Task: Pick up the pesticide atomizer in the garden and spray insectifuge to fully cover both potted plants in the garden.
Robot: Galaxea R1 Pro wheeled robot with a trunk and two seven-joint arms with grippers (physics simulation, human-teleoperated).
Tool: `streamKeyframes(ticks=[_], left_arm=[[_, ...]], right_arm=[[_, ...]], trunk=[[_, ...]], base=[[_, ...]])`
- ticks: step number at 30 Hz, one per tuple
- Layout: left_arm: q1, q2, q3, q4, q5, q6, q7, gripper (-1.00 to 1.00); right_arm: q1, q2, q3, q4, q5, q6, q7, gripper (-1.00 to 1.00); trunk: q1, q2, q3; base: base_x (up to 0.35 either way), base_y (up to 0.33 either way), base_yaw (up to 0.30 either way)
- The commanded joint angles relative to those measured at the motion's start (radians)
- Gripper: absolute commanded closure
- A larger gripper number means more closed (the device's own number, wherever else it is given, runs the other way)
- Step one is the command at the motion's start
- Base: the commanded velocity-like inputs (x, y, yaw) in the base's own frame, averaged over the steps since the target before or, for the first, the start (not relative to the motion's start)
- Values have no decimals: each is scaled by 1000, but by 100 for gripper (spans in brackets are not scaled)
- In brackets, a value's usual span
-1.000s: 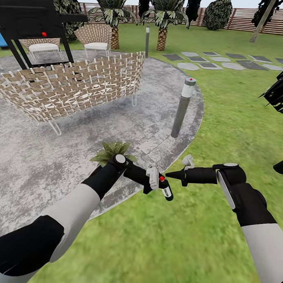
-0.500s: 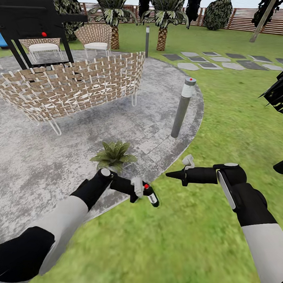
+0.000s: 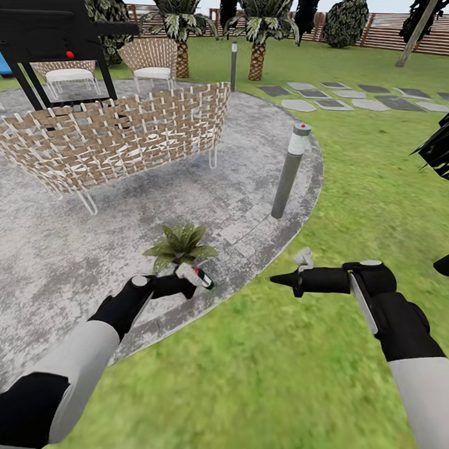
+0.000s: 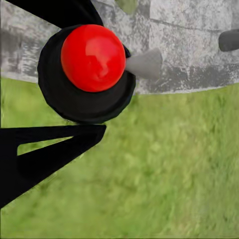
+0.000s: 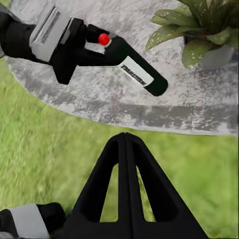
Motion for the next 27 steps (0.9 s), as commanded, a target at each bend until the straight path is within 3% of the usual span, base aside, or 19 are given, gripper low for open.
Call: streamKeyframes(ticks=[1,3,4,7,9,11,13,16,19,22,27], left_arm=[[20,-1,15,-4,-7,-1,49,100],[63,-1,66,-6,-6,1,112,100],[96,-1,104,-7,-6,1,146,100],[182,-1,170,-18,-6,1,207,100],[214,-1,188,-23,-6,1,220,100],[247,-1,199,-26,-6,1,239,100],[283,-1,202,-26,-6,0,310,100],[319,-2,206,-24,-6,0,472,100],[324,-2,211,-19,-6,0,623,100],[365,-2,212,-17,-4,-1,672,100],[451,-1,211,-16,-5,-3,678,100]], right_arm=[[-1,-1,-27,0,32,6,-1,100],[0,-1,-131,0,89,1,-39,100],[1,1,-199,0,135,-19,-85,-100],[11,10,-268,18,241,-132,-189,-100],[24,12,-281,79,263,-183,-266,-100],[35,15,-286,164,271,-214,-398,-100],[51,45,-288,260,274,-290,-535,-100],[79,130,-291,420,276,-540,-765,-100],[107,158,-290,549,276,-682,-960,-100],[115,162,-291,693,274,-741,-1023,-100],[116,157,-292,828,262,-753,-1030,-100]], trunk=[[0,0,-1],[0,0,-1],[0,0,-1],[0,0,-1],[0,0,-1],[0,0,-1],[0,0,-1],[0,0,-1],[0,0,-1],[0,0,-1],[0,0,-1]], base=[[0,0,0],[0,0,0],[0,0,0],[0,0,0],[0,0,0],[0,0,0],[0,0,0],[0,0,0],[0,0,0],[0,0,0],[0,0,0]])
